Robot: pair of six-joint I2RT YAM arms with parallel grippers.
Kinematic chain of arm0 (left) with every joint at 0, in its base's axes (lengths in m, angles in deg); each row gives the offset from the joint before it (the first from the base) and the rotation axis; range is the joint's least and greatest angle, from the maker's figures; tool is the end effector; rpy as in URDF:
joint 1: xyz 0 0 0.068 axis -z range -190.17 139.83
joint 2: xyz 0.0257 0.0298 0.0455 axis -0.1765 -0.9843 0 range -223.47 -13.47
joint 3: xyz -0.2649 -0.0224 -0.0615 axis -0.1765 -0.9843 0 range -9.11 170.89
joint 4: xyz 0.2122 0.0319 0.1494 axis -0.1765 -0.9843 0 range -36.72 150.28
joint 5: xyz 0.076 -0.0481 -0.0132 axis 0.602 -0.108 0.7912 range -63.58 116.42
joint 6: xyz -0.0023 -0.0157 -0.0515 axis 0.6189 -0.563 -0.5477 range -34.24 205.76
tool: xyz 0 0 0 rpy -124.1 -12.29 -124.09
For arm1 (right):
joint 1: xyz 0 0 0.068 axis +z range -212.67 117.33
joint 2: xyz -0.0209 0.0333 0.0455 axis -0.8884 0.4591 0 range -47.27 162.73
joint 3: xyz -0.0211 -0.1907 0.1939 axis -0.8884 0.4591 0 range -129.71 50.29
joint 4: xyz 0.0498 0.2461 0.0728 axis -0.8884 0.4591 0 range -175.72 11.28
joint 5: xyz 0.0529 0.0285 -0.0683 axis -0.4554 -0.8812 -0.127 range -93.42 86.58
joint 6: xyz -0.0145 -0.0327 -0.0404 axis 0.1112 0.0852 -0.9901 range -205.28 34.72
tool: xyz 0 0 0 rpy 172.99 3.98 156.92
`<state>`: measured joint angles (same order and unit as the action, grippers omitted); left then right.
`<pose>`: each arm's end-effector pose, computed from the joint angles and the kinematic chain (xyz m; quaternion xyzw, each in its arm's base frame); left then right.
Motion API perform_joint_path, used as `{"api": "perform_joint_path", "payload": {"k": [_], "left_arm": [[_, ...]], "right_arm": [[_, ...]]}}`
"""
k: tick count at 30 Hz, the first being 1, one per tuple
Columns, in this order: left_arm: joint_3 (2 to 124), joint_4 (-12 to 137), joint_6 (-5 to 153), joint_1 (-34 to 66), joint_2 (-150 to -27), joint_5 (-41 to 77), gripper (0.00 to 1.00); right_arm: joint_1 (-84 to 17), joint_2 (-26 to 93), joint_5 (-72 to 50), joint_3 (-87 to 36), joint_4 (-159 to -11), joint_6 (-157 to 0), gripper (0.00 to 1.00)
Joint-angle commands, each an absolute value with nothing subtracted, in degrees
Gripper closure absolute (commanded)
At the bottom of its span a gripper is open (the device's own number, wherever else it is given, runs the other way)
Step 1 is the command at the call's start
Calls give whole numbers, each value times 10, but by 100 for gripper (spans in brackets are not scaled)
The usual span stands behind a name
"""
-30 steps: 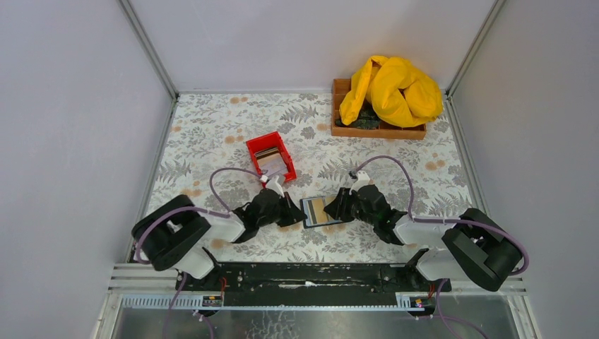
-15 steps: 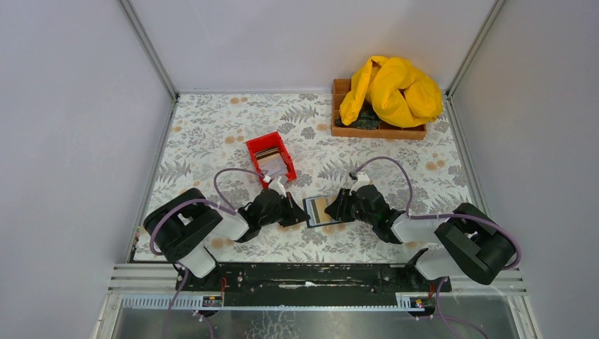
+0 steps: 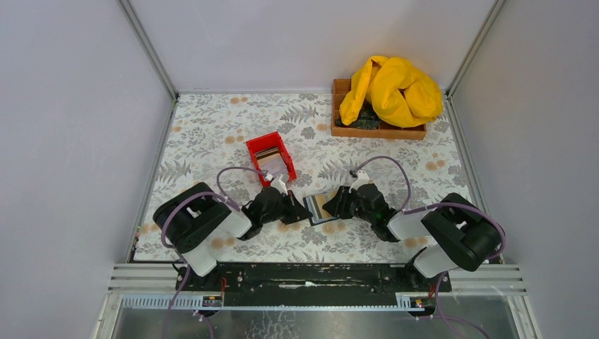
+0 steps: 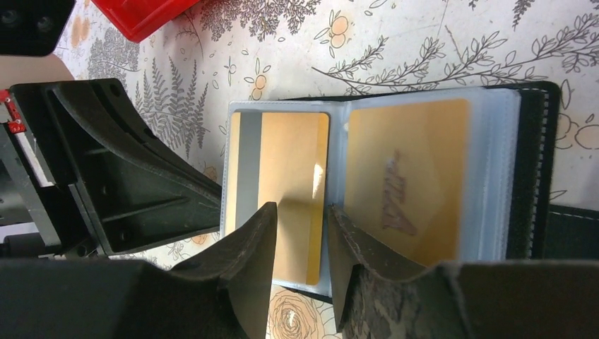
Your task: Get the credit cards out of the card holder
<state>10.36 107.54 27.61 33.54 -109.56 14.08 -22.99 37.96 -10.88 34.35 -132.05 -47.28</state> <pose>0.1811 -0.1837 0.0983 -0.0541 0.8583 -0.4481 0.2443 0.1830 0.1576 0.1259 -0.0481 0.8313 0.3879 0.3951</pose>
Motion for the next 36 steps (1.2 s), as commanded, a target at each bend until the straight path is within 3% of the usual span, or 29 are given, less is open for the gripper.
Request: {"api": "perform_joint_path", "payload": {"k": [1, 8, 24, 36], "left_arm": [[105, 1058, 292, 333, -1137, 157, 100], [96, 1074, 288, 329, -1147, 150, 100], [96, 969, 332, 334, -990, 193, 100], [142, 1049, 340, 324, -1060, 87, 100]], "right_arm": [[-230, 373, -169, 361, -1361, -451, 61], [-236, 334, -186, 363, -1351, -449, 61], [-238, 274, -133, 371, -1286, -474, 64], [-238, 282, -132, 374, -1289, -473, 64]]}}
